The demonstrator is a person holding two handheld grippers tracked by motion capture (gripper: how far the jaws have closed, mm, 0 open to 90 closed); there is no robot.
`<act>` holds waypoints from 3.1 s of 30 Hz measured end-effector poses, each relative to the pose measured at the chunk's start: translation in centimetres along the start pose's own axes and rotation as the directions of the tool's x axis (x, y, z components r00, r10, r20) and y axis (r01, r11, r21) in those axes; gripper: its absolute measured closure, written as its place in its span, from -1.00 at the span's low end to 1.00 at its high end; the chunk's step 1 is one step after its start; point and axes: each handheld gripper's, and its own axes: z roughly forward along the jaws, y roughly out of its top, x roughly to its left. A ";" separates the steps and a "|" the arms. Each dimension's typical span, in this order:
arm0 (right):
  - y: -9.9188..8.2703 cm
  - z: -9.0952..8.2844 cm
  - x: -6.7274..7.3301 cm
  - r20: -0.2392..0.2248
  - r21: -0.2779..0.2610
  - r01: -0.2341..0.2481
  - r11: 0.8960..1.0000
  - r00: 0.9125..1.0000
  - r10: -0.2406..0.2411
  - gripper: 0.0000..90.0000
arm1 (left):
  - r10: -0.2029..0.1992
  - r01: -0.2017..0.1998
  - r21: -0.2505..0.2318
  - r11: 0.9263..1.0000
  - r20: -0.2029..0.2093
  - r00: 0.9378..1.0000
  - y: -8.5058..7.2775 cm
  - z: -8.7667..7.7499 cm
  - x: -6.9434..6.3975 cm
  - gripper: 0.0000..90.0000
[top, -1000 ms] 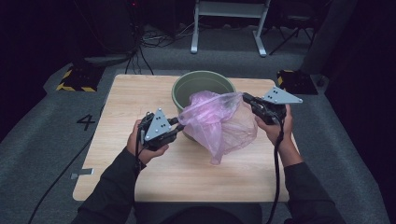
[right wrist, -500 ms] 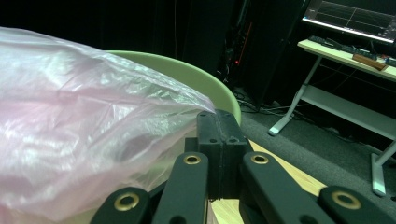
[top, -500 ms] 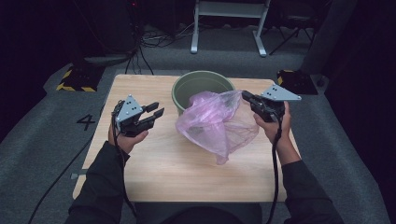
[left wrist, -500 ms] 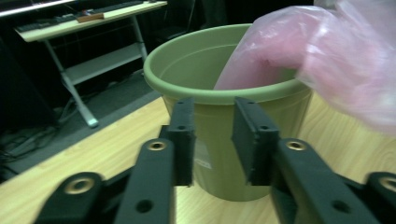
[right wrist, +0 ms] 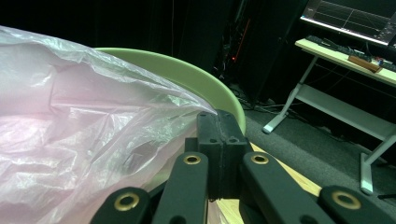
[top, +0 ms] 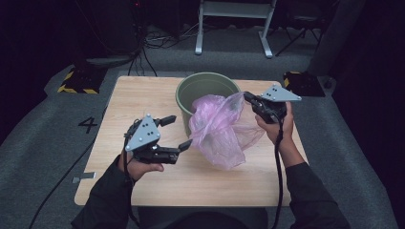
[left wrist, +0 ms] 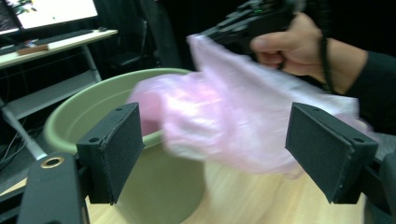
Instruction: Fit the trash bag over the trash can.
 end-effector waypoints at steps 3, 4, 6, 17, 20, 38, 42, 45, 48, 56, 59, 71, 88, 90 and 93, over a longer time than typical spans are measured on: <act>0.0 0.1 0.1 0.000 0.007 0.000 1.000 1.000 0.000 1.00 | 0.001 -0.001 -0.002 1.000 0.041 0.999 0.0 0.4 -2.0 -0.60; -0.1 0.2 0.1 -0.001 0.010 0.000 1.000 1.000 0.000 1.00 | 0.006 -0.006 0.007 1.000 0.043 0.999 0.0 0.7 -2.8 -0.60; -0.1 0.3 0.1 0.000 0.015 0.000 1.000 1.000 0.000 1.00 | 0.044 -0.045 0.012 0.999 0.065 0.997 -0.2 1.3 -4.6 -0.56; -0.4 0.5 0.3 -0.012 0.032 -0.001 0.999 1.000 0.001 1.00 | 0.264 -0.259 0.167 0.951 -0.009 0.964 -1.7 7.5 -7.9 -0.58; -0.5 0.5 0.4 -0.022 0.030 -0.001 1.000 1.000 0.001 1.00 | 0.236 -0.212 0.206 0.955 -0.098 0.967 -2.5 8.4 -6.1 -0.45; -0.5 -0.2 -0.7 -0.022 -0.027 -0.043 0.999 0.999 0.043 1.00 | 0.093 -0.019 0.216 0.976 -0.335 0.938 -4.9 5.8 3.8 0.90; -0.3 0.1 -0.9 -0.021 -0.031 -0.040 0.999 0.999 0.040 1.00 | 0.049 0.016 0.192 0.981 -0.326 0.944 -4.6 5.1 6.1 0.94; -0.1 0.5 -1.0 -0.020 -0.028 -0.035 0.999 0.999 0.034 1.00 | 0.045 0.012 0.174 0.985 -0.322 0.946 -4.2 4.7 7.3 0.95; 0.1 1.0 -1.1 -0.015 -0.023 -0.014 1.000 1.000 0.014 1.00 | 0.096 -0.030 0.191 0.981 -0.344 0.934 -4.0 5.0 8.5 0.96; 0.3 2.8 -2.2 0.018 -0.013 -0.018 1.000 1.000 0.018 1.00 | 0.101 -0.036 0.179 0.983 -0.373 0.922 -3.6 6.7 12.1 0.79; 0.2 3.4 -2.7 0.025 -0.003 -0.030 1.000 0.999 0.030 1.00 | 0.074 -0.006 0.170 0.985 -0.394 0.916 -3.5 7.3 13.1 0.66; 0.2 5.5 -4.4 0.037 0.024 -0.073 0.997 0.997 0.072 1.00 | -0.007 0.064 0.201 0.978 -0.272 0.962 -3.7 8.2 15.6 0.57; -2.1 9.6 -7.2 0.016 0.132 -0.223 0.966 0.975 0.223 1.00 | -0.125 0.160 0.131 0.978 -0.242 0.962 -5.1 12.3 19.1 0.99; -2.7 10.1 -7.4 0.009 0.149 -0.243 0.958 0.970 0.245 1.00 | -0.153 0.185 0.121 0.975 -0.233 0.960 -5.4 12.6 19.5 0.99; -3.4 10.5 -7.5 -0.032 0.175 -0.257 0.950 0.963 0.267 1.00 | -0.174 0.200 0.113 0.973 -0.200 0.964 -5.8 13.0 19.7 0.99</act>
